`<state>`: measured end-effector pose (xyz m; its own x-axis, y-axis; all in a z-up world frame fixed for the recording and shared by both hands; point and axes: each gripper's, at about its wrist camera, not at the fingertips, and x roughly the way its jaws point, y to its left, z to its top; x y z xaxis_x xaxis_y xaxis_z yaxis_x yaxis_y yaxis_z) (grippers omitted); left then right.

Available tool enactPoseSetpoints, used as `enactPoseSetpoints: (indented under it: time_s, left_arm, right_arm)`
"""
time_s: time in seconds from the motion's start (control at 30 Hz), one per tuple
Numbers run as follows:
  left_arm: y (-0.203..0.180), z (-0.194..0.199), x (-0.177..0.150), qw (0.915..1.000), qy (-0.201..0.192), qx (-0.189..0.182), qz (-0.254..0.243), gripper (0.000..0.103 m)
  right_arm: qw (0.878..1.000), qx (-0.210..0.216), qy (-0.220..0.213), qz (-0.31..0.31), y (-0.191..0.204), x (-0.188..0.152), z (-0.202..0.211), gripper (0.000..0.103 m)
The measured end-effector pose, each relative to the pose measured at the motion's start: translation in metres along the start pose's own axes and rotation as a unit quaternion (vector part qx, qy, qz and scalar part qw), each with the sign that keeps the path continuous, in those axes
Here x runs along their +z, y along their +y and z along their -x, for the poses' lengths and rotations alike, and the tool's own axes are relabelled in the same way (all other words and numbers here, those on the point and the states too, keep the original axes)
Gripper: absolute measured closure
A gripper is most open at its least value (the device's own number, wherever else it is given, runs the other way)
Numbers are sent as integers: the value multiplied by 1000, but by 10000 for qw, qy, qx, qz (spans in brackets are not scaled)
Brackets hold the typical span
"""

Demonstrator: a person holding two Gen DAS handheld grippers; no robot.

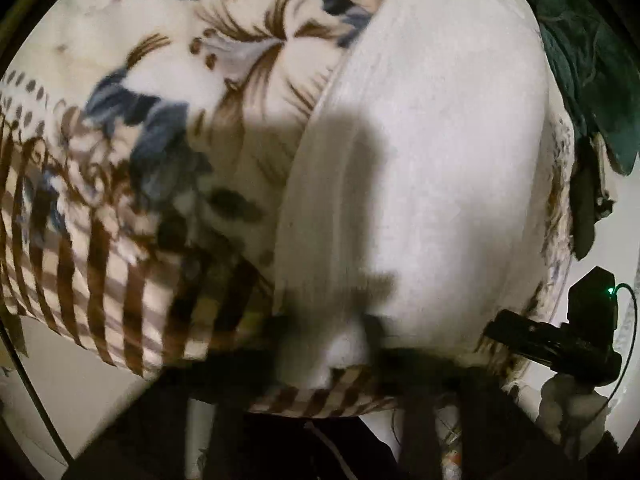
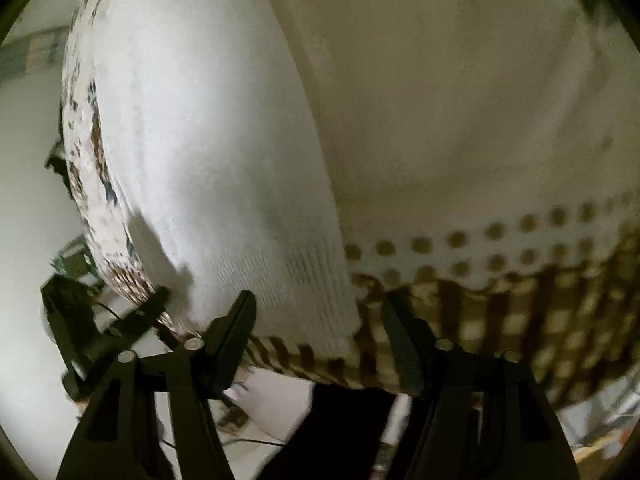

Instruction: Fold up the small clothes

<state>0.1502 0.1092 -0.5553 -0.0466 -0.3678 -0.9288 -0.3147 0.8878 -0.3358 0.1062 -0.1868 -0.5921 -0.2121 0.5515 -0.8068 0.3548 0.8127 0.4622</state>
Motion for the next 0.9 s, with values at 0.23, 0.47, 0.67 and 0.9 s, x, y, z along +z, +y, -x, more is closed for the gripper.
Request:
enactPoseSetpoints:
  time_s: [0.23, 0.47, 0.67, 0.9]
  left_arm:
    - [1, 29, -18, 9989, -411, -92, 205, 98]
    - [19, 28, -23, 9987, -450, 120, 188, 98]
    - [61, -6, -18, 9985, -115, 184, 503, 98]
    - [85, 13, -17, 9922, -295, -861, 851, 19]
  right_arm:
    - [9977, -448, -516, 1, 0, -34, 4, 101]
    - [9979, -370, -479, 208, -2, -71, 16, 101]
    - [9979, -619, -111, 166, 6, -44, -33, 100]
    - [9986, -391, 95, 352, 5, -30, -29, 44]
